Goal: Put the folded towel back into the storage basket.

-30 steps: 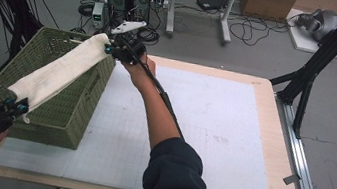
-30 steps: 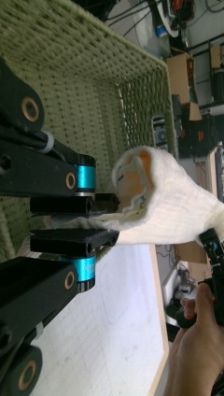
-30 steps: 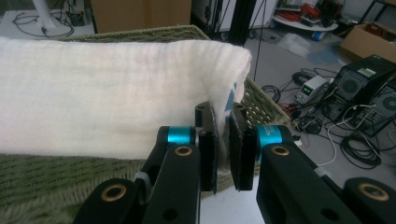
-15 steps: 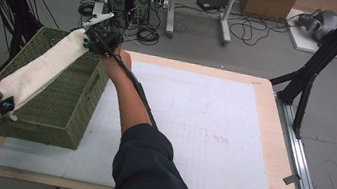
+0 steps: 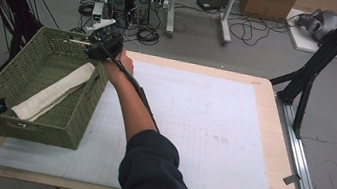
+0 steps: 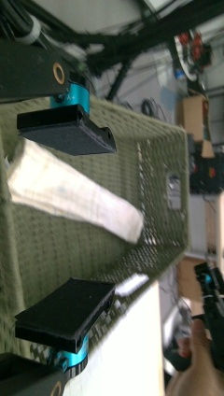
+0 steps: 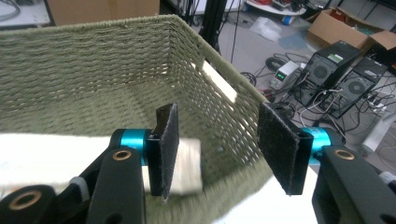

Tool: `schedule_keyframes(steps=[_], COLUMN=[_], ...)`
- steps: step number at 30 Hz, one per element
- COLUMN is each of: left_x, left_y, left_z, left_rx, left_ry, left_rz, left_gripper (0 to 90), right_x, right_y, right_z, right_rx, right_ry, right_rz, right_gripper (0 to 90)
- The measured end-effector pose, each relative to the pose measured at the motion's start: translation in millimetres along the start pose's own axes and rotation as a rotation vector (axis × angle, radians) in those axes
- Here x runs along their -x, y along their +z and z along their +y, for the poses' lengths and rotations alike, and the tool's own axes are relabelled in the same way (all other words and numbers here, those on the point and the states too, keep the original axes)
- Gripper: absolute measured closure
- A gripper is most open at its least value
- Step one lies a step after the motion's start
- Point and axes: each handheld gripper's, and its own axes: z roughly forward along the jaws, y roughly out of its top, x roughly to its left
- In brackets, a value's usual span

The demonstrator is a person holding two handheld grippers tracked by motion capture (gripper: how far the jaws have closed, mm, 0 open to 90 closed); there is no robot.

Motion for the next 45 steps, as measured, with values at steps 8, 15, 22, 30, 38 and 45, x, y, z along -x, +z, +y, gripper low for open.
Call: schedule_keyframes(steps=[8,15,22,30,38,45], left_x=[28.6,58.6,94.0,139.0,184.2,210.1], left_y=[15.7,35.4,58.9,88.3,116.7,140.8], left_z=[7.2,19.8,24.8,24.3,20.5,7.6], left_rx=[0.050,0.130,0.127,0.139,0.083,0.049], left_ry=[-0.025,-0.027,-0.013,0.005,0.067,0.083], left_rz=[-0.173,-0.243,-0.348,-0.498,-0.604,-0.657], left_gripper=[18.3,18.1,17.8,17.3,18.6,18.4], right_x=[27.0,44.7,61.0,73.6,70.4,68.1], right_y=[-67.5,-100.6,-145.7,-210.4,-270.5,-314.6], right_z=[-40.9,-67.6,-101.6,-152.9,-213.2,-255.7], right_rx=[0.055,0.070,0.063,0.043,0.020,0.036], right_ry=[0.095,0.139,0.150,0.159,0.178,0.210], right_rz=[0.083,0.083,0.053,-0.020,-0.093,-0.157], right_gripper=[35.2,20.8,20.3,18.4,17.2,17.1])
